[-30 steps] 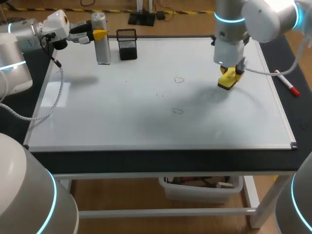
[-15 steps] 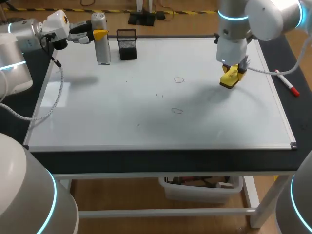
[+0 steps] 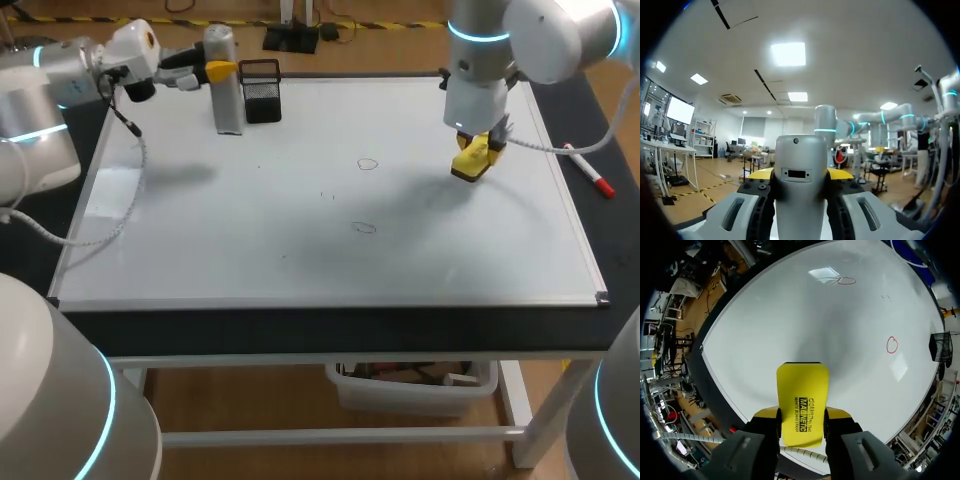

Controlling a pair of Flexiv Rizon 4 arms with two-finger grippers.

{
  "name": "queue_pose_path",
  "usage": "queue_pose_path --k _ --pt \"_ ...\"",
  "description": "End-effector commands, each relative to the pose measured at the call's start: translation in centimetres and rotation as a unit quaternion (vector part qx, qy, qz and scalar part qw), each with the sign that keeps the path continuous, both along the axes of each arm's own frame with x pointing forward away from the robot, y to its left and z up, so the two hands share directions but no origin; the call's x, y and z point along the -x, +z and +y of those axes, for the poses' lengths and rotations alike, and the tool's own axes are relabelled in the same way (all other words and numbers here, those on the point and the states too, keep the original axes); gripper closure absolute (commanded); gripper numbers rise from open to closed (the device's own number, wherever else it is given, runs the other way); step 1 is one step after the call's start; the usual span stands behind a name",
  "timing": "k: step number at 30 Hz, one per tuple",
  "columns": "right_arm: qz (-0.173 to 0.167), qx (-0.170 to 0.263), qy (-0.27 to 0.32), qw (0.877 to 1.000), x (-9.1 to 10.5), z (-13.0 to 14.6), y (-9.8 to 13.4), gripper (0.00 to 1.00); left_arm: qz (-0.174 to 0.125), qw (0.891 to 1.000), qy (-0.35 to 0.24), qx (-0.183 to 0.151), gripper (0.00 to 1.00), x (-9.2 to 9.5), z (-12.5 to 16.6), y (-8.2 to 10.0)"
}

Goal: Pick up the inspection probe, press it on each red-marked spot on the whiteboard one by one, put down the probe, pick up the eraser, and wipe off all the red marks.

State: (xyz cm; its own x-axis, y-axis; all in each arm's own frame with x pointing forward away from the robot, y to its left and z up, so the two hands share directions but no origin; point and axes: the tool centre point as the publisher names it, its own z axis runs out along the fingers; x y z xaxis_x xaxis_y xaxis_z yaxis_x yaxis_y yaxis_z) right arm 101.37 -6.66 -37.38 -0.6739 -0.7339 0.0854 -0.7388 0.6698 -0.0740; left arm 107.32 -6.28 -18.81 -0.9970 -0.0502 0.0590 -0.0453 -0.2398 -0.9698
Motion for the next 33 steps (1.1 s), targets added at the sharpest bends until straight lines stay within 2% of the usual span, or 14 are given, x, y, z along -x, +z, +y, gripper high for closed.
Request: queue_pose_path --k 1,9,20,33 --pt "0.000 0.001 0.001 1.000 -0.1 -0.1 0.1 1.00 0.002 1.000 -0.012 0.012 1.00 0.5 -2.7 -0.4" --pt "0.000 0.001 0.001 1.000 -0.1 -0.1 0.1 1.00 0.002 0.997 -0.073 0.015 1.00 1.8 -8.2 -0.8" --pt "0.000 0.001 0.001 1.000 -0.1 -0.1 0.1 1.00 0.009 0.996 -0.084 0.012 1.00 2.0 -15.0 -2.2" --pt "0.000 0.001 0.001 1.000 -0.1 -0.1 0.1 1.00 0.007 0.995 -0.097 0.009 1.00 1.8 -20.6 -3.7"
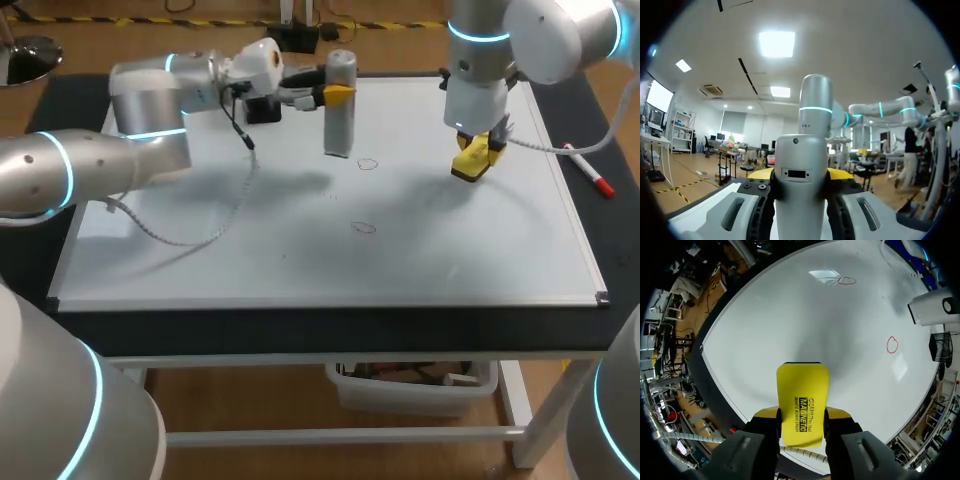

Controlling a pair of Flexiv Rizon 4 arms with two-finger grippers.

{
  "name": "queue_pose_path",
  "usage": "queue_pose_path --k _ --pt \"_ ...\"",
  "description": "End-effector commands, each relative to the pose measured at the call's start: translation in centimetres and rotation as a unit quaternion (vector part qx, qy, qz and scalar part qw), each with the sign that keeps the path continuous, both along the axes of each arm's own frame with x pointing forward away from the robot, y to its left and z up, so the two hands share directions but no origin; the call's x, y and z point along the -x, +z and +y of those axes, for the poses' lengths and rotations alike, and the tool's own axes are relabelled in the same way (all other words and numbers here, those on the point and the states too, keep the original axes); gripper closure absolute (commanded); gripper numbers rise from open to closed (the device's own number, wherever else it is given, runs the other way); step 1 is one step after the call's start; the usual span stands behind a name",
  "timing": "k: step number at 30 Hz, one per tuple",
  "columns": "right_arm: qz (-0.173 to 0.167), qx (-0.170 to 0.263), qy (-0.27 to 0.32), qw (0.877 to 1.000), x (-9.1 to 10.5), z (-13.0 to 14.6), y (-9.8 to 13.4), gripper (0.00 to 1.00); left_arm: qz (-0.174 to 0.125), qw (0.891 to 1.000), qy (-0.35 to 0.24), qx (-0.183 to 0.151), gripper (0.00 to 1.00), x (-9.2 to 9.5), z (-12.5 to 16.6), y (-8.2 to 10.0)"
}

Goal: Pick up the inspection probe, press it on each red-marked spot on the whiteboard one by one, put down the probe, pick up the eraser, and wipe off all the red marks.

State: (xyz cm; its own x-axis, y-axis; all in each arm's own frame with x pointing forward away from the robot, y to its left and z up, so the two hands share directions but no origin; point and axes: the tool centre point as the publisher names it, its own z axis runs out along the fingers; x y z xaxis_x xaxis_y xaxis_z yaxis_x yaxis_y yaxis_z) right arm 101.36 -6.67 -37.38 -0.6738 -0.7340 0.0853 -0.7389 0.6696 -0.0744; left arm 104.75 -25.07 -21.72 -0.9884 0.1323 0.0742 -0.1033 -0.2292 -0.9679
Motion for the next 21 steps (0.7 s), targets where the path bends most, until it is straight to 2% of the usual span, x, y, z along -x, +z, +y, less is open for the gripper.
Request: queue_pose_path --k 1,11,21 --pt "0.001 0.001 0.001 1.000 -0.1 -0.1 0.1 1.00 0.000 1.000 -0.007 0.007 1.00 -0.8 -2.2 -1.0" --pt "0.001 0.001 0.001 1.000 -0.1 -0.1 0.1 1.00 0.000 1.000 -0.005 0.007 1.00 -1.8 -4.3 -3.0" --pt "0.001 0.001 0.001 1.000 -0.1 -0.1 0.1 1.00 -0.001 1.000 -0.004 0.006 1.00 -2.8 -5.6 -4.2"
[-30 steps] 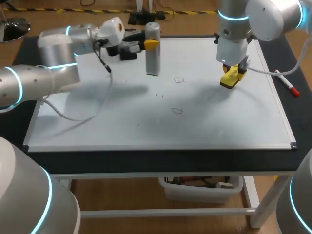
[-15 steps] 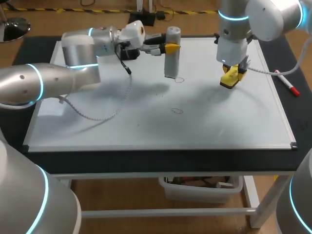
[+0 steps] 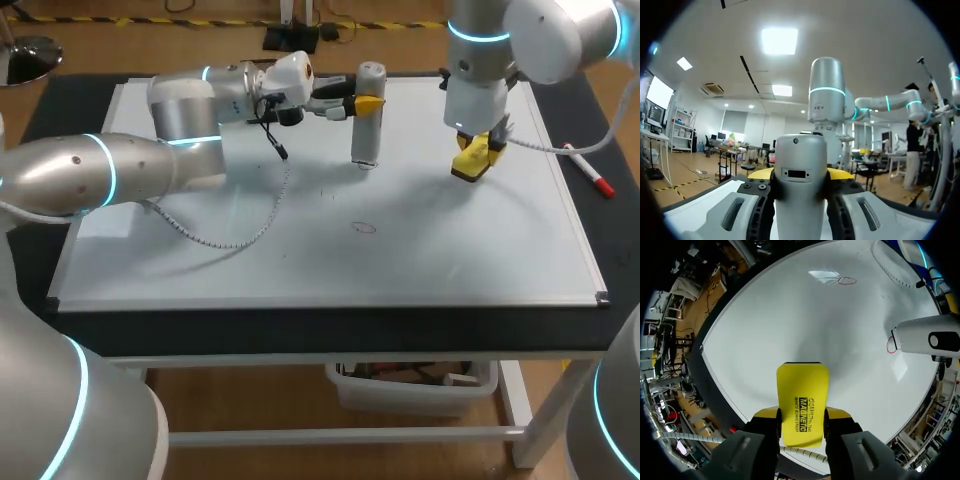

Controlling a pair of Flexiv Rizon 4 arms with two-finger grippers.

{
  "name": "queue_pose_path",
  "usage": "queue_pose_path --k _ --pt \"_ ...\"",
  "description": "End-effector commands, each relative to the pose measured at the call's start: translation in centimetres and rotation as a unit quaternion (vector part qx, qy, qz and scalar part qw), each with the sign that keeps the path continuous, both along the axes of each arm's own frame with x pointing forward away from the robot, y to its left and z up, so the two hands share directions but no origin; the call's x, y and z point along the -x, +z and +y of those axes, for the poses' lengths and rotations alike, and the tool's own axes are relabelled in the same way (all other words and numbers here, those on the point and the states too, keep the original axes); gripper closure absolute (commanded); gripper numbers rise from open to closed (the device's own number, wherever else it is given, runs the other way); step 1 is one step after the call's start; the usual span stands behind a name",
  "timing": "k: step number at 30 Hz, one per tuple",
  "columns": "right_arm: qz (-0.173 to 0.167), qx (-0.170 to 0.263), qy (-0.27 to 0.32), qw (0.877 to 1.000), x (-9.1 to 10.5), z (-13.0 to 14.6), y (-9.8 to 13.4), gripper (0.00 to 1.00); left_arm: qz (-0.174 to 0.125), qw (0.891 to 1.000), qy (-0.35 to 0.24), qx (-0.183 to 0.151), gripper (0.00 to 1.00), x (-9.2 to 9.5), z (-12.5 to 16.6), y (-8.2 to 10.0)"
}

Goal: Pick up the inspection probe, press it on each red-marked spot on the whiteboard one by one, put down the probe, pick up the eraser, and wipe off all the red marks.

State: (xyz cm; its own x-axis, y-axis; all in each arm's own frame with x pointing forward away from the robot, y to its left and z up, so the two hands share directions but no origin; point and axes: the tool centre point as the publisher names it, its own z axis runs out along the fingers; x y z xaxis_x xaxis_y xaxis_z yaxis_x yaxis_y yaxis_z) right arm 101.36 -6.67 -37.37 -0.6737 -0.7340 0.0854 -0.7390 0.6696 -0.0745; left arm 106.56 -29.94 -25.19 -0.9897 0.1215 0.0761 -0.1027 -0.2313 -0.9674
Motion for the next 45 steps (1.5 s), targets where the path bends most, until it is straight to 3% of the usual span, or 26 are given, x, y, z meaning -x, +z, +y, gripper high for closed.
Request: queue_pose_path --k 1,22,31,45 --pt "0.001 0.001 0.001 1.000 -0.1 -0.1 0.0 1.00 -0.002 1.000 -0.009 0.005 1.00 -1.0 -0.8 -0.8" --pt "0.001 0.001 0.001 1.000 -0.1 -0.1 0.0 1.00 -0.014 0.999 -0.005 -0.030 1.00 -1.7 -0.7 -2.4" --pt "0.001 0.001 0.001 1.000 -0.1 -0.1 0.0 1.00 -0.024 0.997 -0.012 -0.073 1.00 -1.3 0.0 -2.6" --pt "0.001 0.001 0.001 1.000 -0.1 -0.1 0.0 1.00 -0.028 0.996 -0.019 -0.085 1.00 -0.8 0.2 -2.8"
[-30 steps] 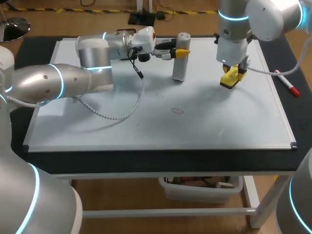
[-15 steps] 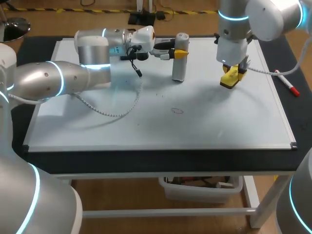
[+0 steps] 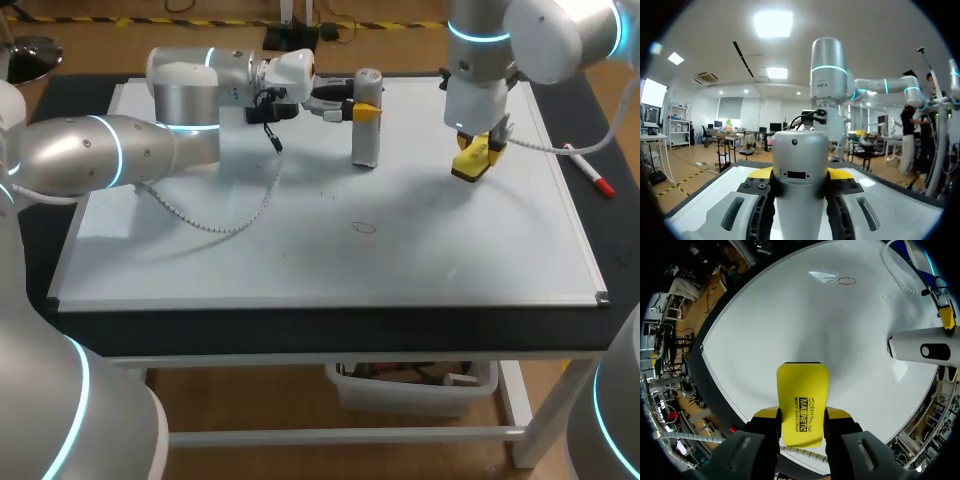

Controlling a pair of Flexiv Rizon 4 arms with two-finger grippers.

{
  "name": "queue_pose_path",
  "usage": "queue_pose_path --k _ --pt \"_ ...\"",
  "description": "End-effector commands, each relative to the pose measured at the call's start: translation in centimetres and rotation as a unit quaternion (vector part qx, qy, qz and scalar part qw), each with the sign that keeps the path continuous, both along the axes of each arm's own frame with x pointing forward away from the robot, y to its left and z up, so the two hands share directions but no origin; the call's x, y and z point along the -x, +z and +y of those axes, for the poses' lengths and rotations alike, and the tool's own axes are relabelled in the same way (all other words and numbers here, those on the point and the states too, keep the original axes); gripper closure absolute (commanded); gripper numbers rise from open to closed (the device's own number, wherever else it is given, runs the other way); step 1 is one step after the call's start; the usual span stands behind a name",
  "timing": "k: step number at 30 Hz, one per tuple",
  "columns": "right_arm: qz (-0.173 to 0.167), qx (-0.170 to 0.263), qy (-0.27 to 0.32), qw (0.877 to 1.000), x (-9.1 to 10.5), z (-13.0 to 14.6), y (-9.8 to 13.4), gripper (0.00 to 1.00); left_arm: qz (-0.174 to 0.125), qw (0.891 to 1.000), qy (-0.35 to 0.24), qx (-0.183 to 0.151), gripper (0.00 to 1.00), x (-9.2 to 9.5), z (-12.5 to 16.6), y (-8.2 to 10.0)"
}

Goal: Pick up the inspection probe, press it on each red-marked spot on the whiteboard one by one, put down the probe, pick up the eraser, and wipe off all the red marks.

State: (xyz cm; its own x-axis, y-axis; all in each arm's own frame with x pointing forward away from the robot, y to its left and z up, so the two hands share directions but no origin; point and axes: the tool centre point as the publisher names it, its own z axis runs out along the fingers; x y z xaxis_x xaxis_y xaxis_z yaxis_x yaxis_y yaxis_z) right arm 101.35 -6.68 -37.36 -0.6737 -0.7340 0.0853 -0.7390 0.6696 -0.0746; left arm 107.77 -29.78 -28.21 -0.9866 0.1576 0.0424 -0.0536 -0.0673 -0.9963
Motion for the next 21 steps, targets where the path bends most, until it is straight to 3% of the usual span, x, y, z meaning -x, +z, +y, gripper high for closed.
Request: queue_pose_path --k 1,10,21 --pt "0.001 0.001 0.001 1.000 -0.1 -0.1 0.0 1.00 0.000 1.000 0.004 -0.004 1.00 0.4 0.1 0.2" --pt "0.001 0.001 0.001 1.000 -0.1 -0.1 0.0 1.00 -0.003 1.000 0.010 -0.002 1.00 0.5 0.1 0.5" --pt "0.001 0.001 0.001 1.000 -0.1 -0.1 0.0 1.00 -0.016 0.999 0.025 0.017 1.00 0.3 1.4 4.3"
